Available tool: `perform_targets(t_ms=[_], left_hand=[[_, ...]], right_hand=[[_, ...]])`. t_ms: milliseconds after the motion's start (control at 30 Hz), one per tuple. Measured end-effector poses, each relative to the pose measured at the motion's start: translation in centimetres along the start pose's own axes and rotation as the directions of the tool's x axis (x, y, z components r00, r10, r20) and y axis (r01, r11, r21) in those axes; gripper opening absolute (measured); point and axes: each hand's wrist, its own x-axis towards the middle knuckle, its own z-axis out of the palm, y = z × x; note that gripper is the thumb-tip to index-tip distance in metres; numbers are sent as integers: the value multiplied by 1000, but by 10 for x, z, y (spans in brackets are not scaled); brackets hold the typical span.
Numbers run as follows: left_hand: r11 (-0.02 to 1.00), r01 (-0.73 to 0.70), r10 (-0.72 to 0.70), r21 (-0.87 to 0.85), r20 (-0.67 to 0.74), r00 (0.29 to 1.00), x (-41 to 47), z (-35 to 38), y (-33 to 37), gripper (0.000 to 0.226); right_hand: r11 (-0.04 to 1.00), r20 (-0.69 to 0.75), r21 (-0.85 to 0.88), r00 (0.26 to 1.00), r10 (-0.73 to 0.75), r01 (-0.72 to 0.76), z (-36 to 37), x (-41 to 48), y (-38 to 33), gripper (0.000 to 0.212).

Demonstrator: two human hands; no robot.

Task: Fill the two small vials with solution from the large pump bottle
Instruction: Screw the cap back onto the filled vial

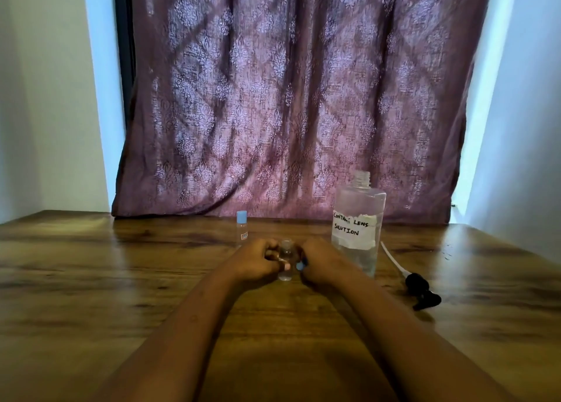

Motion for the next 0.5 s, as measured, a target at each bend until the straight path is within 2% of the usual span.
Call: perform_targets(t_ms=[100, 167, 233, 300, 400, 500], left_hand=[[1000, 18, -18, 3, 0, 1000, 1, -1, 0, 21], [1000, 23, -23, -8, 2, 1000, 2, -1, 0, 22], [1000, 24, -24, -17, 7, 1000, 1, -1, -1, 16], [999, 23, -22, -32, 13, 1000, 1, -1, -1, 13], [999, 27, -27, -33, 12, 1000, -1, -1, 1, 17], [999, 31, -30, -42, 26, 999, -3, -1, 5, 21]], right_hand=[[986, -109, 164, 993, 32, -13, -1, -2, 7, 10], [972, -240, 232, 971, 16, 42, -3, 0, 12, 26], [908, -335, 405, 942, 37, 108, -6, 0, 11, 31], [779, -364, 604, 928, 84, 167, -11, -2, 2, 23], [636, -362, 738, 928, 88, 228, -15, -10, -13, 18], [643, -302, 736, 953, 32, 212, -7, -13, -18, 17]])
